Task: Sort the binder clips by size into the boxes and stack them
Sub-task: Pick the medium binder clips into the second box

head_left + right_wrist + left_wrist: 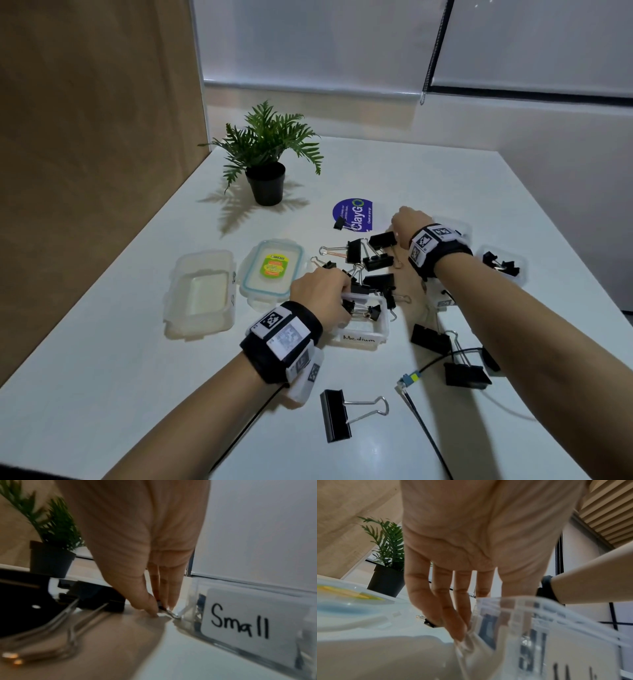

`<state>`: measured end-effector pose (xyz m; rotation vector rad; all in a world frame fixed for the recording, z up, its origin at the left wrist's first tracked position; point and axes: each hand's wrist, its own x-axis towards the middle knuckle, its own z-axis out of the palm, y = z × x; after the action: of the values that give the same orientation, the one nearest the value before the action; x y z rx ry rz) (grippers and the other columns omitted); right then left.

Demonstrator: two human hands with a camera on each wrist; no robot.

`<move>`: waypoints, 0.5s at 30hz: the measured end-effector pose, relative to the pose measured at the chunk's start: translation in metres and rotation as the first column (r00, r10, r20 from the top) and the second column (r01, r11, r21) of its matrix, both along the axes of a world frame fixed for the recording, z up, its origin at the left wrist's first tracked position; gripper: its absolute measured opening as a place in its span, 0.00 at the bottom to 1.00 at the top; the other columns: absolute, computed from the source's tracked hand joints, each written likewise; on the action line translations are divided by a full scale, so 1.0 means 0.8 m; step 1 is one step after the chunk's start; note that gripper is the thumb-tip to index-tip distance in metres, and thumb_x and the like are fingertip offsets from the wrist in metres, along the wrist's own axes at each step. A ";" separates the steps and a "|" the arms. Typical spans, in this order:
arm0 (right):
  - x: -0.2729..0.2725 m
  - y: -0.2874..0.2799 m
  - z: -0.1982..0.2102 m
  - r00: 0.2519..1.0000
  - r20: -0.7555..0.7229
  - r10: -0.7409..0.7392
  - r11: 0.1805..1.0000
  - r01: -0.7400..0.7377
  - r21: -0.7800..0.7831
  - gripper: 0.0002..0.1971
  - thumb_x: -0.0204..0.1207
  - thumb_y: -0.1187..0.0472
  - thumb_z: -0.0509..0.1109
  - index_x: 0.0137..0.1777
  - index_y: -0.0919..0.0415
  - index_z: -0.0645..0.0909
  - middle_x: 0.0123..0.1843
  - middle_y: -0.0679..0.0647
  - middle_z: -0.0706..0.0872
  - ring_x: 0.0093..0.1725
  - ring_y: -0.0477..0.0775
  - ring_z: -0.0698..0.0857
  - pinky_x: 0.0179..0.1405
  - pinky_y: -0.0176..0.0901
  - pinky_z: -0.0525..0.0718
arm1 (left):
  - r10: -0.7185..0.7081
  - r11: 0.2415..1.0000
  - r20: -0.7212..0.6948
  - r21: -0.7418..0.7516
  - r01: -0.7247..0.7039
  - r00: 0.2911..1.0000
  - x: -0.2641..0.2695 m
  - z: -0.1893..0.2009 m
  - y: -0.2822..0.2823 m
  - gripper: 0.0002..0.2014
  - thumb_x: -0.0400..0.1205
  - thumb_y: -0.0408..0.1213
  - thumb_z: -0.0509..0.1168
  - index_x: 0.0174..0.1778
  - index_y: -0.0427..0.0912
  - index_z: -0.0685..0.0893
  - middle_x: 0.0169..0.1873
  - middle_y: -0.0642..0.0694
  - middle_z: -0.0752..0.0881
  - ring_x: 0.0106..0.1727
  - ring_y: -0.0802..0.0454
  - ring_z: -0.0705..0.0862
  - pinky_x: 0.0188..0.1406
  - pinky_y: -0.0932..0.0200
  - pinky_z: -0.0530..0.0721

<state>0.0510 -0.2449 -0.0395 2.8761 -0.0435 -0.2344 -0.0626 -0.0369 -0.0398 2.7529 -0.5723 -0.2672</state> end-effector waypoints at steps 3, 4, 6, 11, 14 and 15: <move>-0.009 0.007 0.008 0.999 0.032 -0.031 0.997 0.033 -0.065 0.11 0.76 0.71 0.68 0.58 0.70 0.81 0.59 0.65 0.83 0.58 0.65 0.86 0.49 0.47 0.82 | -0.001 1.000 -0.001 -0.006 0.001 1.000 0.000 -0.001 0.001 0.11 0.67 0.36 0.76 0.42 0.47 0.83 0.38 0.51 0.82 0.47 0.45 0.83 0.36 0.58 0.70; -0.011 0.007 0.010 0.998 0.048 -0.040 0.997 0.043 -0.059 0.11 0.76 0.70 0.69 0.57 0.70 0.81 0.58 0.65 0.83 0.57 0.65 0.86 0.47 0.47 0.81 | 0.000 1.000 -0.002 -0.006 0.000 1.000 0.000 0.000 0.000 0.11 0.68 0.36 0.76 0.42 0.47 0.83 0.39 0.51 0.82 0.47 0.45 0.83 0.36 0.58 0.70; -0.021 0.007 0.015 0.996 0.073 -0.051 0.998 0.054 -0.037 0.10 0.73 0.66 0.73 0.53 0.67 0.81 0.54 0.62 0.84 0.53 0.64 0.87 0.42 0.47 0.80 | -0.001 1.000 0.001 -0.003 0.001 1.000 -0.001 0.000 0.000 0.10 0.68 0.36 0.75 0.43 0.47 0.83 0.40 0.50 0.82 0.47 0.45 0.83 0.36 0.58 0.70; -0.046 0.003 0.040 0.979 0.137 -0.154 0.984 0.138 0.116 0.18 0.68 0.49 0.78 0.49 0.63 0.82 0.46 0.57 0.85 0.45 0.61 0.85 0.42 0.45 0.79 | 0.017 1.000 -0.002 -0.015 -0.017 1.000 0.001 -0.002 0.002 0.12 0.67 0.41 0.78 0.44 0.47 0.85 0.44 0.48 0.85 0.49 0.45 0.82 0.38 0.57 0.72; -0.069 -0.001 0.054 0.952 0.235 -0.197 0.929 0.105 0.354 0.16 0.68 0.50 0.77 0.52 0.57 0.83 0.47 0.55 0.88 0.48 0.60 0.86 0.44 0.46 0.82 | 0.023 0.999 -0.005 -0.027 -0.023 1.000 0.003 -0.002 0.004 0.13 0.66 0.44 0.78 0.43 0.48 0.86 0.44 0.49 0.86 0.49 0.46 0.82 0.38 0.58 0.74; -0.081 0.000 0.058 0.946 0.260 -0.197 0.891 0.062 0.450 0.16 0.68 0.50 0.77 0.52 0.53 0.82 0.45 0.53 0.89 0.47 0.57 0.86 0.44 0.46 0.82 | 0.023 0.999 -0.011 -0.029 -0.024 1.000 0.004 -0.003 0.005 0.13 0.66 0.44 0.78 0.43 0.49 0.86 0.44 0.49 0.86 0.49 0.46 0.82 0.38 0.58 0.74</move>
<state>-0.0140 -0.2452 0.0065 3.3373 -0.2766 0.2016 -0.0598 -0.0331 -0.0419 2.7268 -0.5368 -0.2654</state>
